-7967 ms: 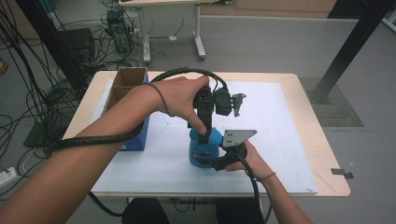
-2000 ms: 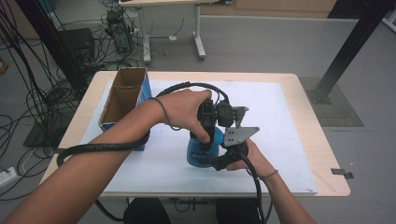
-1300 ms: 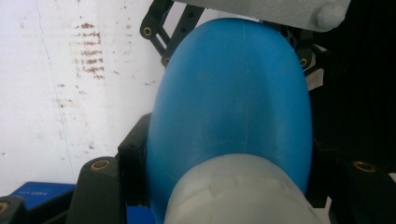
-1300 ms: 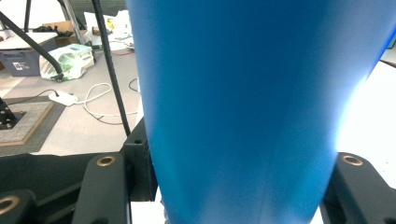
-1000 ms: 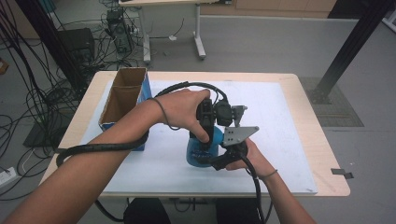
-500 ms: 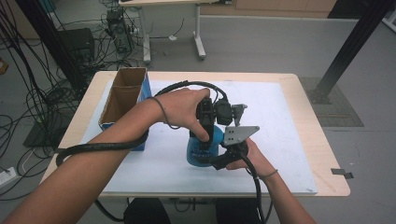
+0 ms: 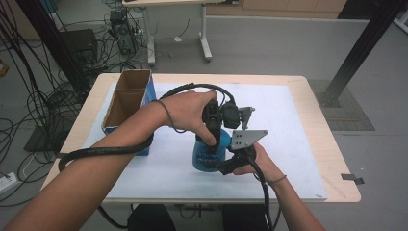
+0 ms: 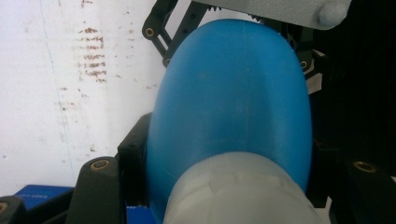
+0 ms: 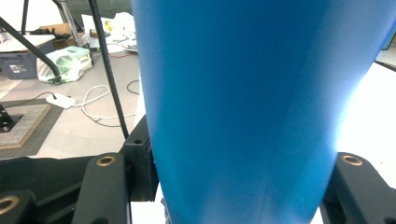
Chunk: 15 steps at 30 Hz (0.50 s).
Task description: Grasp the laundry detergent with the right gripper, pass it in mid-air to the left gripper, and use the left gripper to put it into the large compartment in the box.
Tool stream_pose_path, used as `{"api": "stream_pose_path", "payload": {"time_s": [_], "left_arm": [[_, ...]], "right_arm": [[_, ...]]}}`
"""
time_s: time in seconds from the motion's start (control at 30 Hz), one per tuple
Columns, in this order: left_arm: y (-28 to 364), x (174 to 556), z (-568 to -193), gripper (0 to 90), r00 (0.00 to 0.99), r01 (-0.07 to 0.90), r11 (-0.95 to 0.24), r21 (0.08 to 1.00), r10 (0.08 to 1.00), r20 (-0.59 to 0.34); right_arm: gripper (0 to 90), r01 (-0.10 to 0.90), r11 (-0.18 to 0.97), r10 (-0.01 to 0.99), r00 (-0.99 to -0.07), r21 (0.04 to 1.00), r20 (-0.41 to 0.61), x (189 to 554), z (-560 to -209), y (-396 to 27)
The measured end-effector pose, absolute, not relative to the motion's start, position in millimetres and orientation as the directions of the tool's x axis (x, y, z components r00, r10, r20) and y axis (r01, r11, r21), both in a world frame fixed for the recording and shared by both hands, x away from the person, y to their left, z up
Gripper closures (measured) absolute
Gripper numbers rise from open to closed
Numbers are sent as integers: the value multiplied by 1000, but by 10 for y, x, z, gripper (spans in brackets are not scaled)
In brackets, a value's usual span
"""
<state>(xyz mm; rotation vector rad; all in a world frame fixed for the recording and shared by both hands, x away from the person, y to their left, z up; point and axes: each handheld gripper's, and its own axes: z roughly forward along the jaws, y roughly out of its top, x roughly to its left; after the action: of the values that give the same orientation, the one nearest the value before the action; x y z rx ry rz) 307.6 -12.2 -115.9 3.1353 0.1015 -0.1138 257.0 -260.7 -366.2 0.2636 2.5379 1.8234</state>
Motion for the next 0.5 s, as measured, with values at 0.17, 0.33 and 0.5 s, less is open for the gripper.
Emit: {"api": "stream_pose_path", "payload": {"time_s": [0.17, 0.33, 0.5], "left_arm": [[-124, 3079, -1165, 371, 995, 64, -998, -1, 64, -73], [-119, 3087, -1167, 371, 995, 63, -998, 1, 63, -75], [-114, 3091, -1156, 371, 995, 63, -998, 2, 62, -75]], "right_arm": [[409, 132, 313, 139, -986, 941, 93, 2574, -3662, -2604], [409, 133, 312, 140, -986, 941, 93, 2572, -3667, -2603], [409, 135, 306, 139, -986, 942, 96, 2576, -3668, -2609]]}}
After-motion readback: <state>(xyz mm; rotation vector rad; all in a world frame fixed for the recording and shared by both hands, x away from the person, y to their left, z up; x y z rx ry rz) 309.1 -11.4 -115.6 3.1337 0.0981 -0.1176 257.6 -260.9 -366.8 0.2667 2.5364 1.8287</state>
